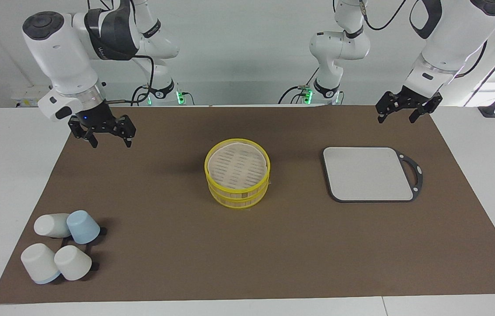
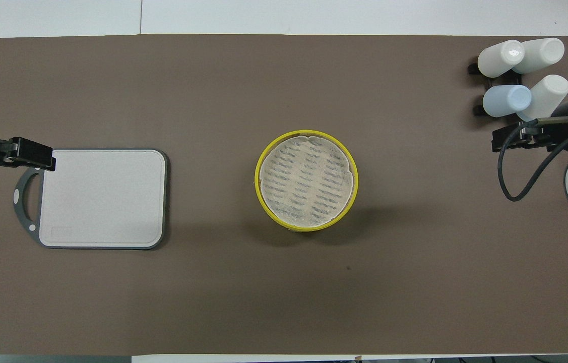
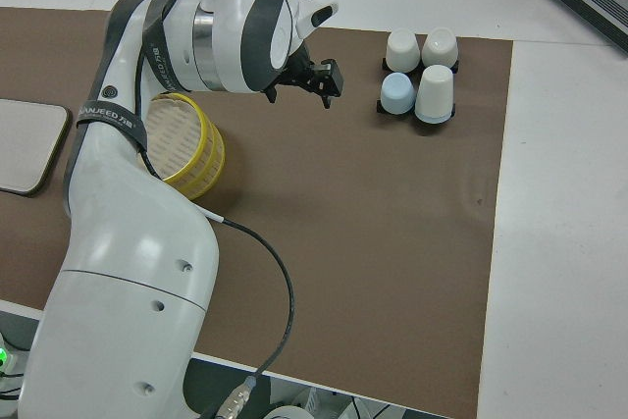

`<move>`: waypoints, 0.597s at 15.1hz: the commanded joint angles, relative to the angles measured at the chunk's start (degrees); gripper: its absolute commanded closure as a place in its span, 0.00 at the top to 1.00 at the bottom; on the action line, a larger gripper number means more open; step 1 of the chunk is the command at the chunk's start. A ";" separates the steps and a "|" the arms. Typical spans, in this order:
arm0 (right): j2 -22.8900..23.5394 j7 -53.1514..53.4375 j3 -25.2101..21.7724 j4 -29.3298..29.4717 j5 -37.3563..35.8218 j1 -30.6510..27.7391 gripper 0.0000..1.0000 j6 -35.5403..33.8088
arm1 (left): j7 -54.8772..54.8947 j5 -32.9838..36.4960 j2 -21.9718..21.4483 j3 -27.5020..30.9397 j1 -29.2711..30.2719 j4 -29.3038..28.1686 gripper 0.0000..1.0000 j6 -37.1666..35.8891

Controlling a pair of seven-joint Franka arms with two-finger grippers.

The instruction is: Place bun in steamer

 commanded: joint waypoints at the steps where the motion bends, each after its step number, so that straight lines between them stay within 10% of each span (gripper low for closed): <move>1: 0.53 -1.64 0.57 1.01 1.46 -1.09 1.00 -1.14 | 0.86 -0.61 -0.71 0.29 -0.22 -0.20 1.00 0.31; 9: 0.53 -1.90 0.66 1.36 2.07 -1.17 1.00 -4.39 | 0.77 -0.61 -0.71 0.29 -0.31 -0.11 1.00 0.31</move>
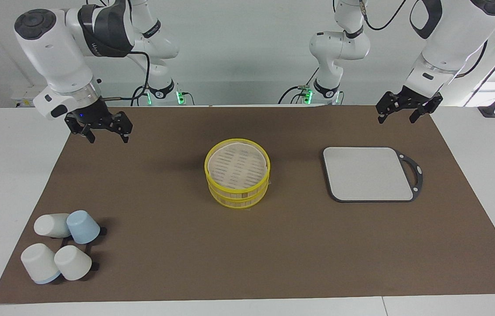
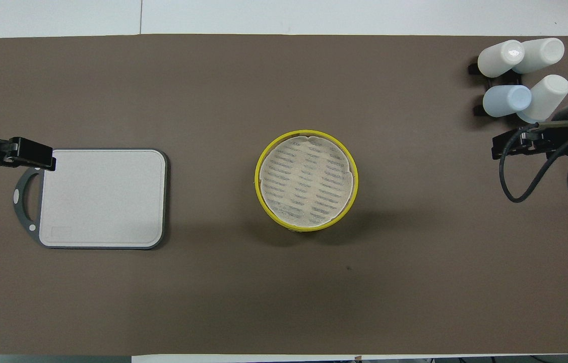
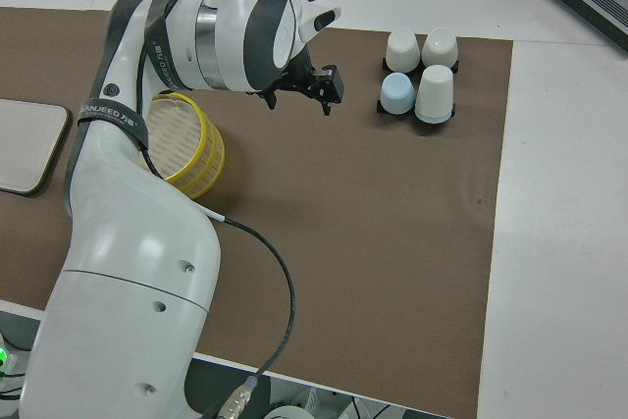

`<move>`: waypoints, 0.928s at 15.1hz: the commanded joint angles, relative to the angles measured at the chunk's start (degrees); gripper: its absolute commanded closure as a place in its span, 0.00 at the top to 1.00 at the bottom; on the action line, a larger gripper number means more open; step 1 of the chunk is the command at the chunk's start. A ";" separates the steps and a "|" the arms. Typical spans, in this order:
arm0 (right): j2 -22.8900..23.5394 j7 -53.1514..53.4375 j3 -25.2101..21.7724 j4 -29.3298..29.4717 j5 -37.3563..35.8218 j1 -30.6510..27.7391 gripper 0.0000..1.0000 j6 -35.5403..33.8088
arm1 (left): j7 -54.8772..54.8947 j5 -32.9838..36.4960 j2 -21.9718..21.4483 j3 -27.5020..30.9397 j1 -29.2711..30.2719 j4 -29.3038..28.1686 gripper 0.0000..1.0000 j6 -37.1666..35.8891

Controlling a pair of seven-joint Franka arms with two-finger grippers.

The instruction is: Place bun in steamer

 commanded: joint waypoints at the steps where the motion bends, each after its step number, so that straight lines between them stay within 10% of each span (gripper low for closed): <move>1: 0.42 -2.07 0.51 1.09 1.36 -1.12 1.00 -1.30 | 0.76 -0.61 -0.71 0.32 -0.31 -0.20 1.00 0.26; 14: 0.07 -4.89 0.51 0.56 0.83 -0.94 1.00 -1.66 | 0.59 -0.61 -0.62 0.23 -0.31 -0.02 1.00 0.26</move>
